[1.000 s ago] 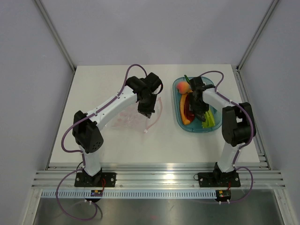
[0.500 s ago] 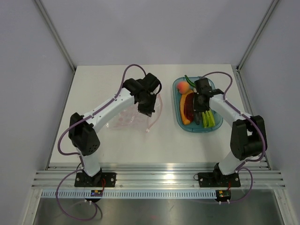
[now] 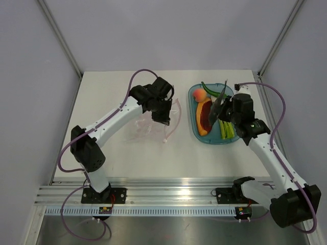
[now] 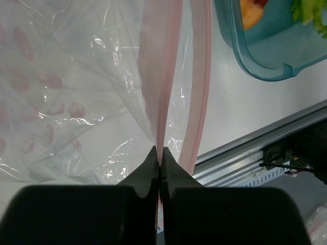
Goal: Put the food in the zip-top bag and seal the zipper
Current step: Pick up the fake fish from the bin, then place the fake fish in the zipper food storage bag.
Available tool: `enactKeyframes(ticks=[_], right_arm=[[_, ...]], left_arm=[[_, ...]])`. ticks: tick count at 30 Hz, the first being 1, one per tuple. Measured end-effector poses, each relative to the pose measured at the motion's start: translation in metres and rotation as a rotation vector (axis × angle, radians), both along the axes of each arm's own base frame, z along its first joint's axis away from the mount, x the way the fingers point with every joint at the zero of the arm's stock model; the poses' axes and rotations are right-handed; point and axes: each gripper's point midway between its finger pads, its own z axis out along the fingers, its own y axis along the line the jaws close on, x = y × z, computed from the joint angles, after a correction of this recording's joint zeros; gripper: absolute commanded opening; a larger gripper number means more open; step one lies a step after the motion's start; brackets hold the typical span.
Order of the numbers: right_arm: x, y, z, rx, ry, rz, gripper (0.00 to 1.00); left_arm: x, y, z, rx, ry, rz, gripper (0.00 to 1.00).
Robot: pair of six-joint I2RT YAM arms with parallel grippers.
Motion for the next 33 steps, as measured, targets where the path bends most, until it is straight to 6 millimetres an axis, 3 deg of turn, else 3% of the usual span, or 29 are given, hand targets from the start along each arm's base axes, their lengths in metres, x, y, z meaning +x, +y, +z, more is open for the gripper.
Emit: enactKeyframes(ticks=[6,12,15,18,22,27,33], right_arm=[[-0.012,0.009,0.060,0.139,-0.179,0.014,0.00],[-0.026,0.027,0.108,0.289,-0.304,0.067,0.00],[-0.031,0.047,0.122,0.332,-0.329,0.120,0.00],[-0.037,0.082,0.133,0.353,-0.336,0.203,0.00],[-0.038,0.126,0.137,0.383,-0.335,0.266,0.00],[-0.026,0.148,0.118,0.389,-0.299,0.219,0.00],[-0.011,0.162,0.112,0.408,-0.315,0.149,0.00]], left_arm=[[0.008,-0.018,0.025,-0.102,-0.012,-0.024,0.00],[0.014,-0.028,0.040,-0.204,0.008,-0.029,0.00],[0.016,-0.031,0.043,-0.231,0.018,-0.031,0.00],[0.016,-0.035,0.044,-0.245,0.027,-0.036,0.00],[0.015,-0.039,0.047,-0.265,0.039,-0.041,0.00],[0.016,-0.041,0.054,-0.295,0.044,-0.046,0.00],[0.024,-0.029,0.055,-0.306,0.064,-0.016,0.00]])
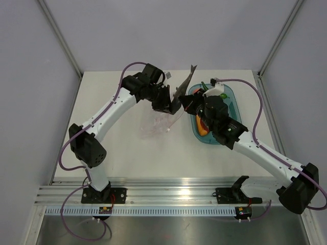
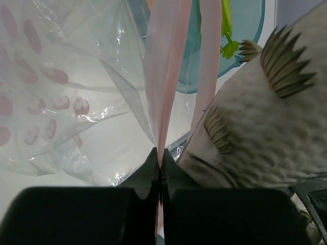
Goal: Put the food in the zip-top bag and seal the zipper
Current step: Place the fake fish in the zipper food storage bag.
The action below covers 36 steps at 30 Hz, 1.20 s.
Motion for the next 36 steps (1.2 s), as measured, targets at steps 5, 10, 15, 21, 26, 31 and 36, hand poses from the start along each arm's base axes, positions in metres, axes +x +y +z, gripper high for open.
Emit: enactKeyframes(ticks=[5,10,15,21,26,31,36], right_arm=[[0.008,-0.003,-0.011,0.029,0.021,-0.066,0.00],[0.008,-0.012,-0.029,0.049,0.058,-0.119,0.00],[0.005,-0.019,-0.025,0.058,0.053,-0.151,0.00],[0.006,-0.026,-0.030,0.034,0.063,-0.188,0.00],[0.004,-0.035,-0.061,-0.085,0.129,-0.216,0.00],[0.002,-0.035,-0.075,-0.139,0.155,-0.207,0.00],[-0.006,-0.023,-0.072,-0.138,0.151,-0.167,0.00]], left_arm=[[0.003,0.006,0.002,-0.038,0.018,0.005,0.00],[-0.001,0.008,0.000,-0.053,0.039,-0.003,0.00],[-0.002,0.003,0.005,-0.086,0.033,-0.022,0.00],[-0.005,0.002,0.010,-0.111,0.023,-0.035,0.00],[-0.014,-0.003,0.035,-0.192,-0.011,-0.078,0.00],[-0.021,-0.005,0.056,-0.244,-0.053,-0.104,0.00],[-0.021,-0.007,0.059,-0.261,-0.054,-0.104,0.00]])
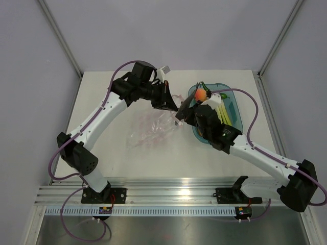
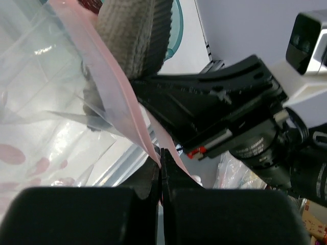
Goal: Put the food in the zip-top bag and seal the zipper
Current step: Place the fake fish in the zipper food storage bag.
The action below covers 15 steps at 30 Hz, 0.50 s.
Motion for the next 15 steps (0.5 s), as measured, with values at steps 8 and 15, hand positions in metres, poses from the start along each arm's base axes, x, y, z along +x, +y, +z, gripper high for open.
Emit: enactKeyframes(ticks=[8,15], right_arm=[[-0.019,0.026,0.008,0.016,-0.011,0.080,0.00],[-0.022,0.030,0.015,0.044,-0.020,0.105,0.00]], left_arm=[[0.000,-0.002,0.000,-0.008,0.001,-0.005,0.00],[0.000,-0.004,-0.004,-0.011,0.002,-0.028,0.00]])
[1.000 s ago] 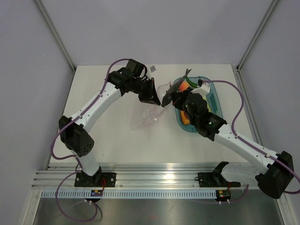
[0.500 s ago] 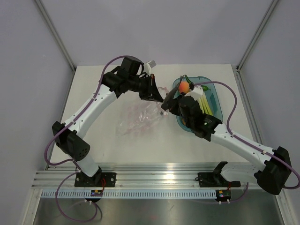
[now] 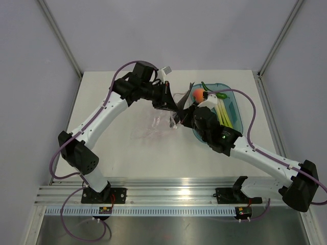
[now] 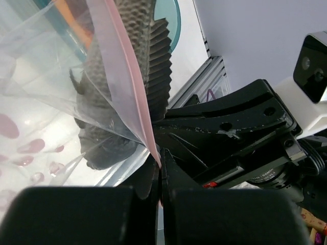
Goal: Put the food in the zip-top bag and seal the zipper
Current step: Place the fake fish in the zipper food storage bag.
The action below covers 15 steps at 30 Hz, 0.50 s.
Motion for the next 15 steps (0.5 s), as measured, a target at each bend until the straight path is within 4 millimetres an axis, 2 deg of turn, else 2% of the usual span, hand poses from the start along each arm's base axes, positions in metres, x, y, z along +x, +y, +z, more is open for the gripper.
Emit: enactKeyframes(ticks=[5,11,15], right_arm=[[-0.003,0.005,-0.002,0.027,0.012,0.021,0.00],[-0.010,0.011,-0.021,0.013,0.056,0.070,0.00],[-0.016,0.011,-0.030,-0.028,0.077,0.104,0.00]], left_arm=[[-0.001,0.000,-0.005,-0.008,-0.042,-0.049,0.00],[-0.008,-0.002,-0.034,-0.044,-0.008,-0.104,0.00],[-0.008,-0.004,-0.038,-0.079,-0.010,-0.129,0.00]])
